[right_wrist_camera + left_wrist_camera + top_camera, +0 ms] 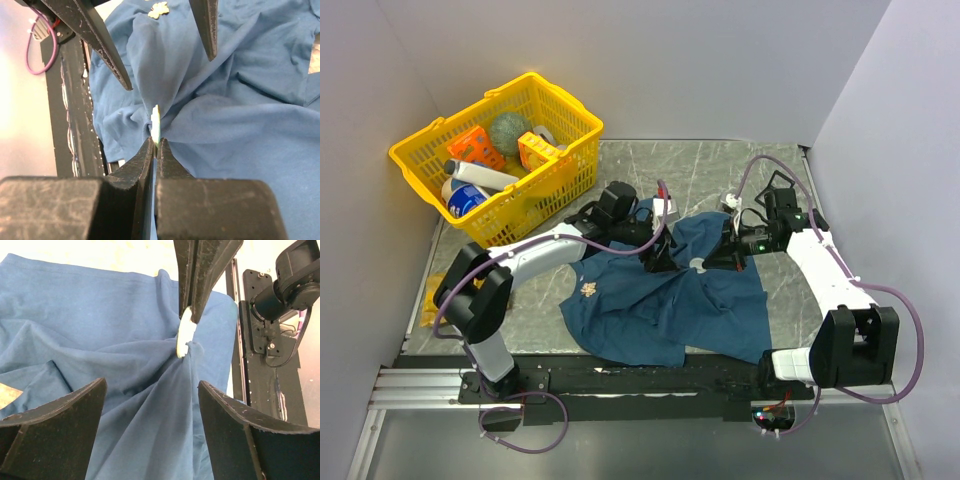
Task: Remove the brooch from the garment
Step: Remove the brooch from the clothes.
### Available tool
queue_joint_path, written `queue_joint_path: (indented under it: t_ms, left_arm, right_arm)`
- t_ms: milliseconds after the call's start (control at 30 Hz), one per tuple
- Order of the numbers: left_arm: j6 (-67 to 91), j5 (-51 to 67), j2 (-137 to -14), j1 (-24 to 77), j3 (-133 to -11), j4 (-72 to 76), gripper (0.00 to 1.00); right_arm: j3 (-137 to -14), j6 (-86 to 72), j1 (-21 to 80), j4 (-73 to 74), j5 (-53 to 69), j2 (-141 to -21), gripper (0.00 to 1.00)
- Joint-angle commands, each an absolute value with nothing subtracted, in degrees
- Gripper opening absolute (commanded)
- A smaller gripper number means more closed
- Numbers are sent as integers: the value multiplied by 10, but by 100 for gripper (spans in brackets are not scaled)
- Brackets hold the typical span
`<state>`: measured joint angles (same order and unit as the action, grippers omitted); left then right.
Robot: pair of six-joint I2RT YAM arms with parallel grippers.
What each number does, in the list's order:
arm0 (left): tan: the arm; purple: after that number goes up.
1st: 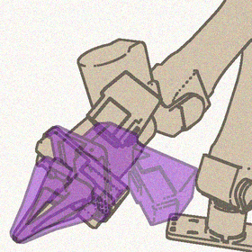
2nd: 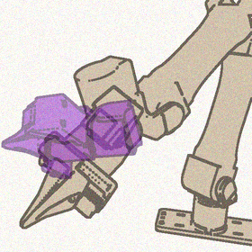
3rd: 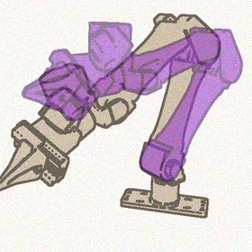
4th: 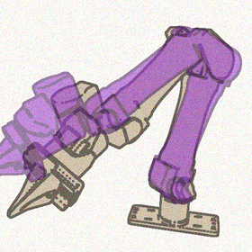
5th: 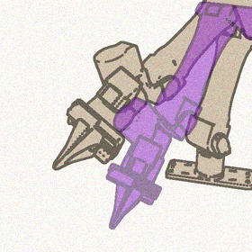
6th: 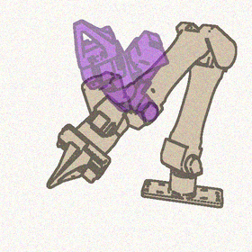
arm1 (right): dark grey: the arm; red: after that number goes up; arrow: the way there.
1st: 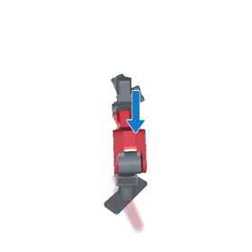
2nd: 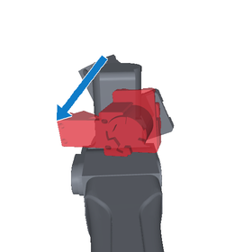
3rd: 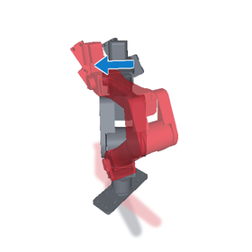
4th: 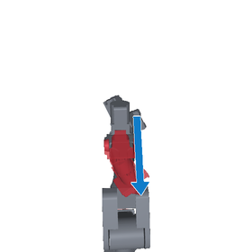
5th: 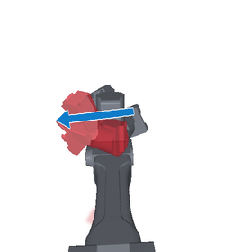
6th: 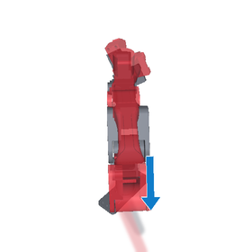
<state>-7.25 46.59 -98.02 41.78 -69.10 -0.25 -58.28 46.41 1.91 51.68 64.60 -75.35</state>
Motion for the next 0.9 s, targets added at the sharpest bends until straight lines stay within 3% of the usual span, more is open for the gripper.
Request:
queue_joint_path:
  t_ms: [0,433,867]
  left_arm:
    - [-57,468,-992,430,-726,16,80]
    - [-5,453,-1070,454,-809,2,81]
    - [-4,431,-1073,464,-800,2,63]
  right_arm:
    - [-595,474,14,532,689,-756,0]
    - [-584,470,15,519,683,-754,0]
    - [-583,468,14,515,682,-744,0]
